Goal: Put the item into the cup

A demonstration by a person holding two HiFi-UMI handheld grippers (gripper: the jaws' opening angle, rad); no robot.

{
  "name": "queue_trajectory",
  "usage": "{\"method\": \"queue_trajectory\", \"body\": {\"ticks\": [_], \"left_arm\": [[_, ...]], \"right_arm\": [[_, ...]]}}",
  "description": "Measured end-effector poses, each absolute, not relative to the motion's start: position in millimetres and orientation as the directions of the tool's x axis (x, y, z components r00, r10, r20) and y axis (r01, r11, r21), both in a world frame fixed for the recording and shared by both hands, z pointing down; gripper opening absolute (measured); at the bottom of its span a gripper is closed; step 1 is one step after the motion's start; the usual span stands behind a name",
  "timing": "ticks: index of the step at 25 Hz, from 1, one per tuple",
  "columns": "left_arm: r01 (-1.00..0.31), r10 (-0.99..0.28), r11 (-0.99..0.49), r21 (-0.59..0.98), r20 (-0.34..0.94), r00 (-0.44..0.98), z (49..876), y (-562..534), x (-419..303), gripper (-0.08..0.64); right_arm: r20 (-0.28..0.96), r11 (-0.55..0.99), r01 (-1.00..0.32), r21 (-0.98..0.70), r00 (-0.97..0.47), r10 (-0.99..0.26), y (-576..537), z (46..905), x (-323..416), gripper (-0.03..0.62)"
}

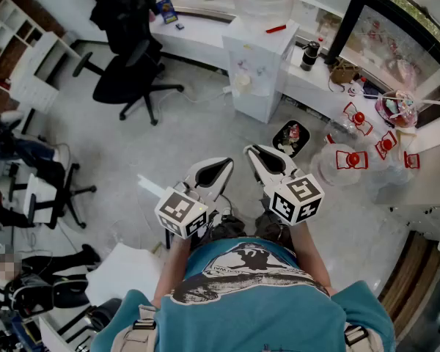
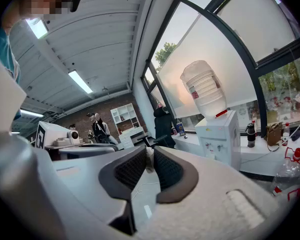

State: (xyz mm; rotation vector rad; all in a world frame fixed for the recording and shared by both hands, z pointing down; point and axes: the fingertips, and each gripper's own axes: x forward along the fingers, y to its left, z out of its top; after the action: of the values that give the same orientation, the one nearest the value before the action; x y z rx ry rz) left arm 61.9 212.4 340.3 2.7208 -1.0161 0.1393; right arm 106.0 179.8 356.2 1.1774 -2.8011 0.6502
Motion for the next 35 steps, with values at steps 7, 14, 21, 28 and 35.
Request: {"method": "queue_trajectory", "body": {"ticks": [7,14,21,28,35], "left_arm": [[-0.634,-0.613,-0.754,0.170,0.163,0.773,341.0,217.9,26.7,0.012],[-0.611,-0.587,-0.769,0.186,0.171,0.791,349.2,217.7,17.0,0.012],[-0.601,-0.577,-0.778,0.182,0.169,0.799,348.6,210.1,10.3,0.012],[-0.600,-0.574,-0.781,0.174,0.178,0.799,351.0,199.1,-9.9,0.012],[-0.591,-0.567,-0.786,0.183,0.170,0.806,353.5,194.4,-29.9,0.012]], "right_arm": [[0.207,0.616,-0.712,-0.338,-0.695,-0.689,188.6,361.3,66.4,0.049],[0.224,0.598,-0.730,-0.330,-0.676,-0.702,188.2,365.8,55.9,0.049],[0.217,0.589,-0.728,-0.350,-0.675,-0.705,179.2,365.1,46.8,0.049],[0.220,0.579,-0.729,-0.365,-0.672,-0.707,168.7,368.9,28.9,0.049],[0.227,0.558,-0.742,-0.370,-0.655,-0.720,164.5,371.9,14.2,0.049]]}}
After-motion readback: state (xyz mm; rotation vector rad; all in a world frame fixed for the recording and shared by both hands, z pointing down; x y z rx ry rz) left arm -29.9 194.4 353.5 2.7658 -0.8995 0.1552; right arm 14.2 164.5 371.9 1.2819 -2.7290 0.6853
